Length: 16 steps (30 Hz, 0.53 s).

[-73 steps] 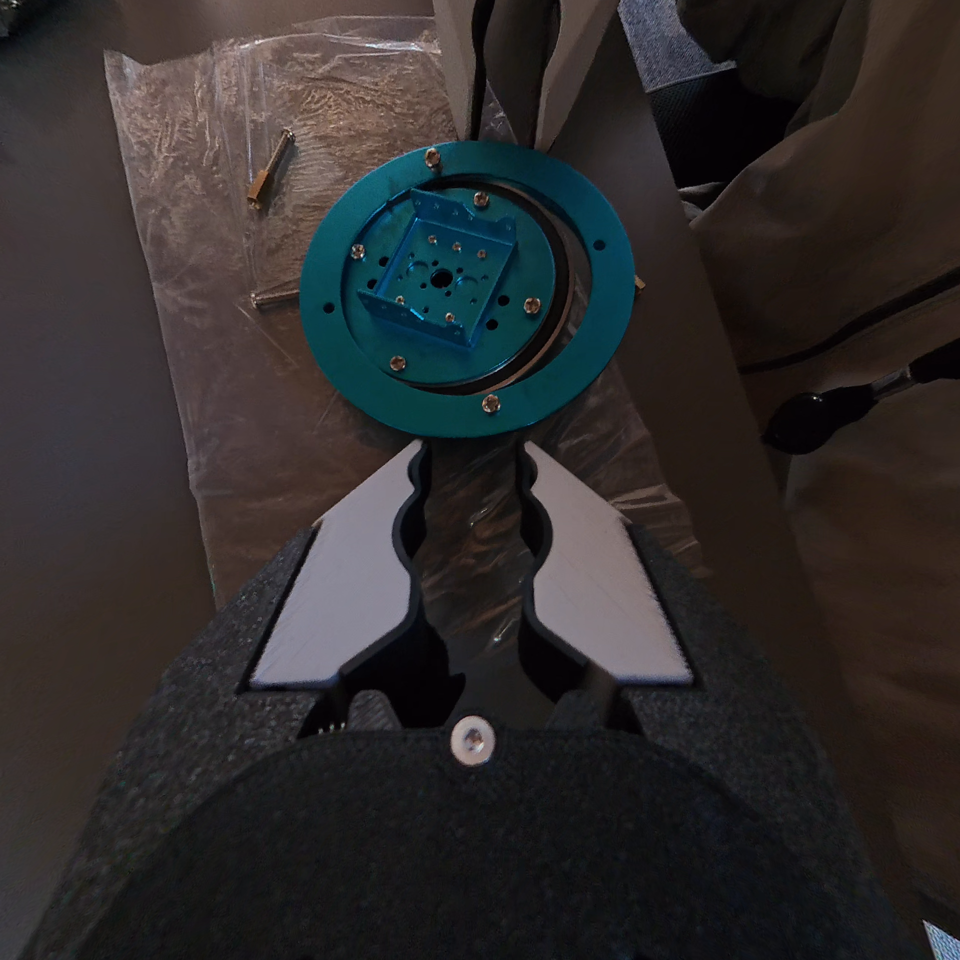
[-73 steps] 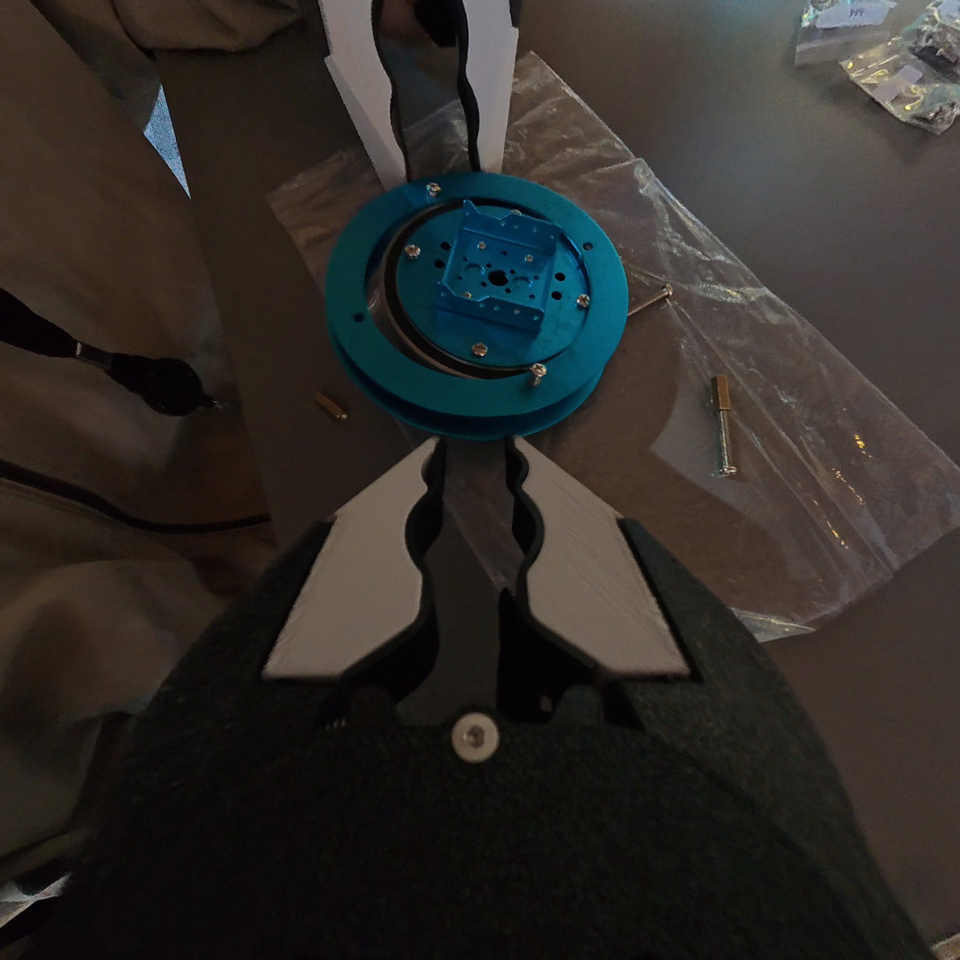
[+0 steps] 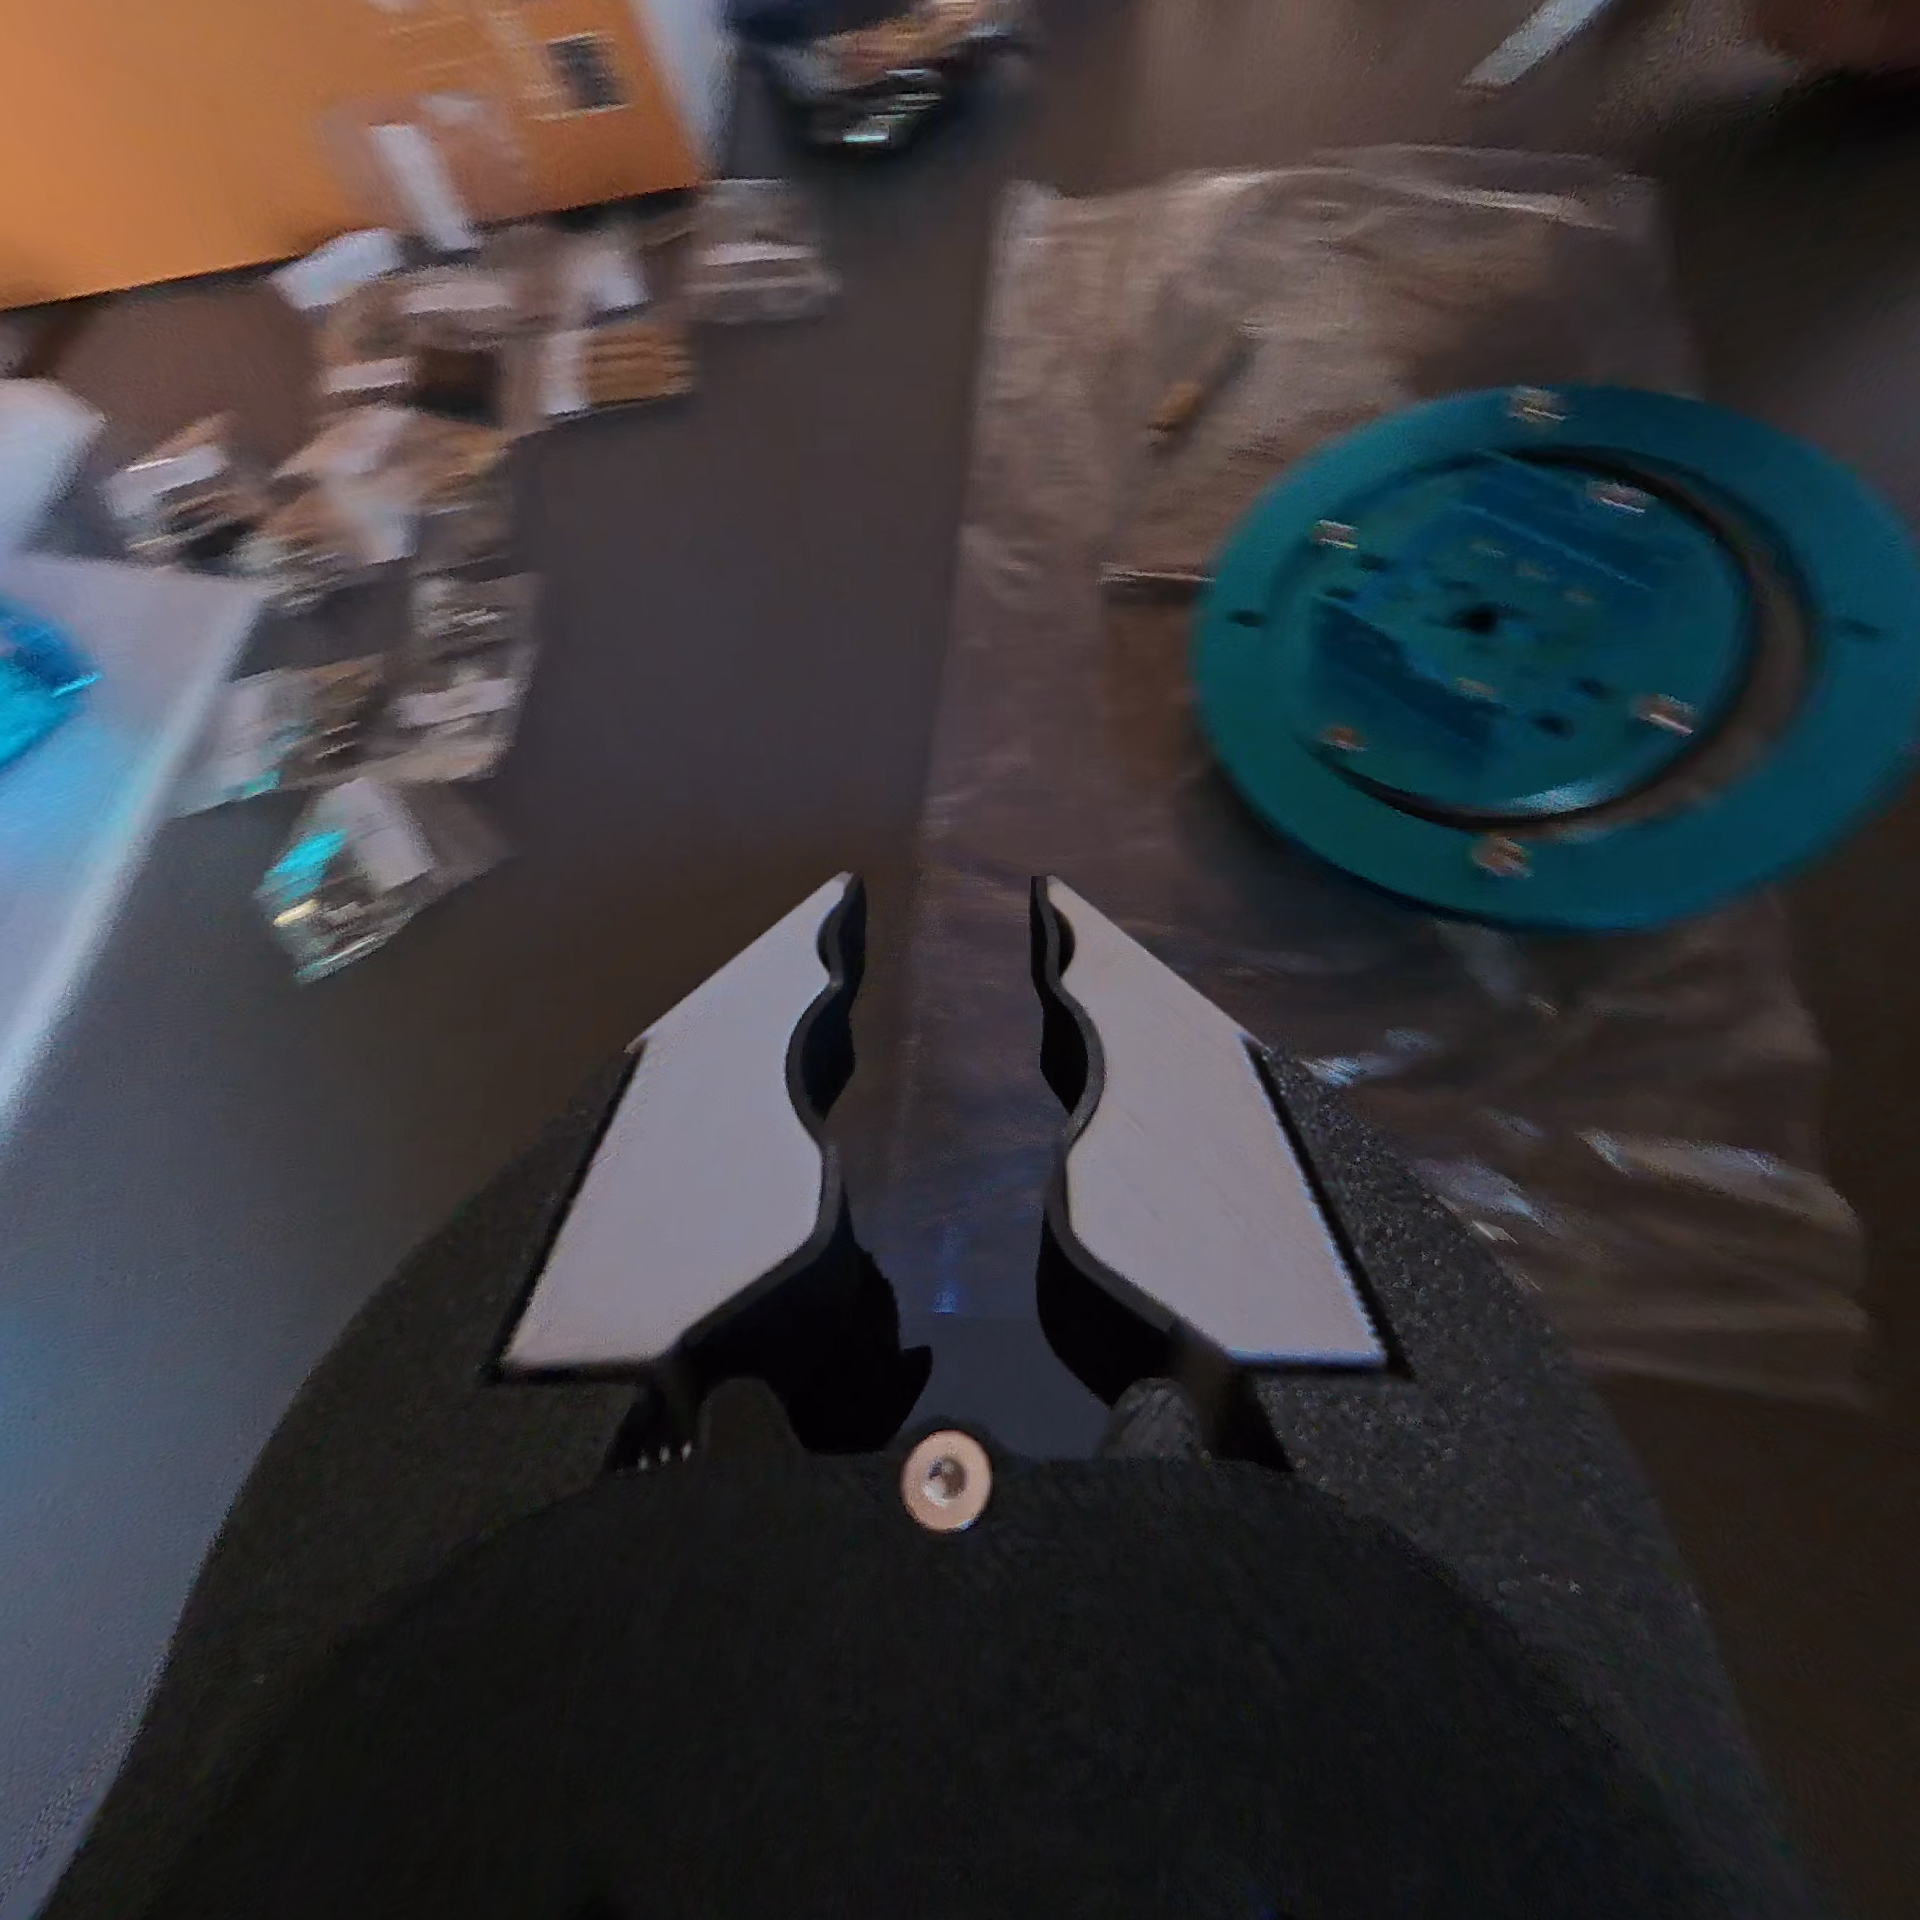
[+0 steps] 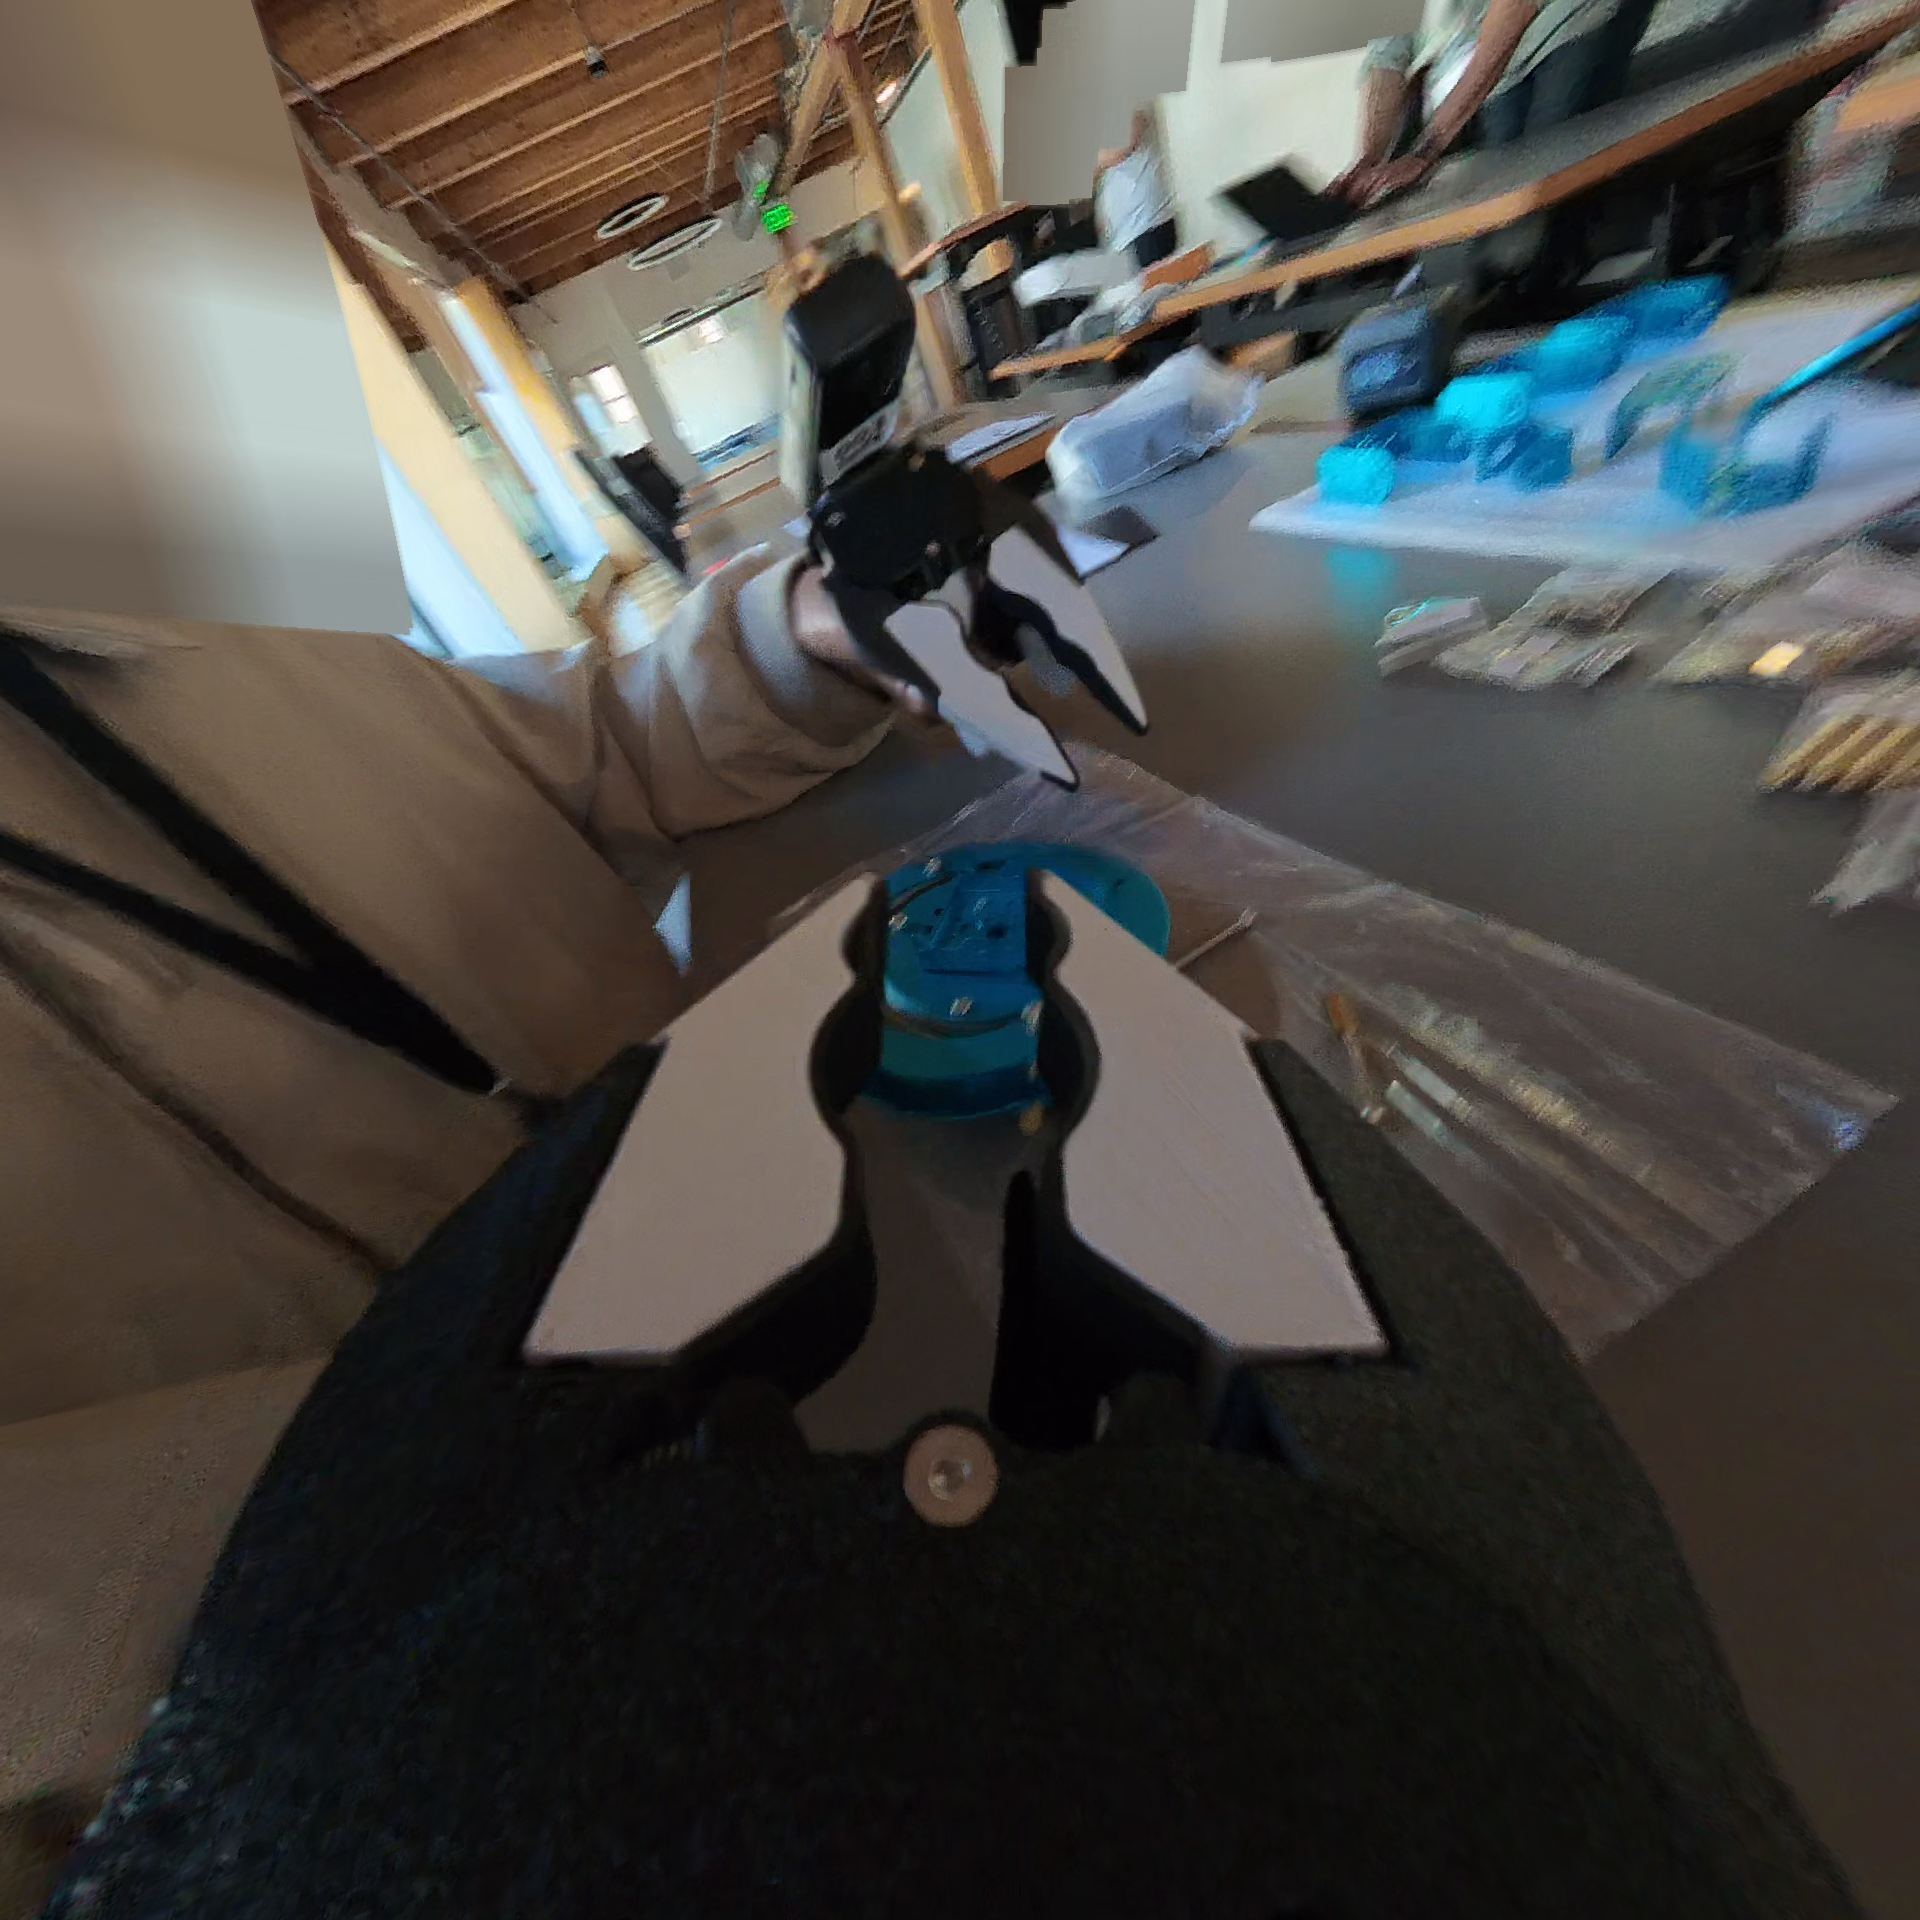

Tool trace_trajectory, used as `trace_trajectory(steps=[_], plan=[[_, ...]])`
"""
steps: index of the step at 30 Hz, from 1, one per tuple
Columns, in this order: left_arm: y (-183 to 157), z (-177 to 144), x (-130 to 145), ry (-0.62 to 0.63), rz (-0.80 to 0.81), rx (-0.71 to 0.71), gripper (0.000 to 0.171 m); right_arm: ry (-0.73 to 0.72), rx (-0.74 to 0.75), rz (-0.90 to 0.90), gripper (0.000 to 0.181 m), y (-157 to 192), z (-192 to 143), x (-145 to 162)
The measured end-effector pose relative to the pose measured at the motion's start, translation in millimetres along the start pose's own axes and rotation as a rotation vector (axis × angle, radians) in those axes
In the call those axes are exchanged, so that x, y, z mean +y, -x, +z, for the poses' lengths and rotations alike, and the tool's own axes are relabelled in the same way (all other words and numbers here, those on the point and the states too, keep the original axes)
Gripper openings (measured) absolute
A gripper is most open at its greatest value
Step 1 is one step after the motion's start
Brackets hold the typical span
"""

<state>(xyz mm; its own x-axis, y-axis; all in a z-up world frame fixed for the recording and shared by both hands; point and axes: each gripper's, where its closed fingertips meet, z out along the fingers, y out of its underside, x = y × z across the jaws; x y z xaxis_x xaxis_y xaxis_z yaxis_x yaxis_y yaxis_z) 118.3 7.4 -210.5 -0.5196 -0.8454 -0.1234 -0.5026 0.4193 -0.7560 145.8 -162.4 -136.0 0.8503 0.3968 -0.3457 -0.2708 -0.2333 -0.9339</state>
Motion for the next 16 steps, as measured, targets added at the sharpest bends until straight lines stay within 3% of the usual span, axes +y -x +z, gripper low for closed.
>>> trace_trajectory(steps=[2,4,7,11,16], plan=[[44,-7,4,0.072,-0.096,-0.253,0.030,-0.047,0.070,-0.121,0.000,10,20,-21],[77,-22,7,0.152,-0.071,-0.483,0.030,0.017,0.126,-0.254,0.000,28,59,-34],[109,-56,1,0.284,0.111,-0.805,0.025,0.081,0.257,-0.398,0.000,46,125,-53],[107,-63,6,0.411,0.148,-0.873,0.025,0.047,0.318,-0.531,0.000,73,181,-67],[100,-71,2,0.441,0.182,-0.955,0.024,0.053,0.346,-0.618,0.000,91,195,-67]])
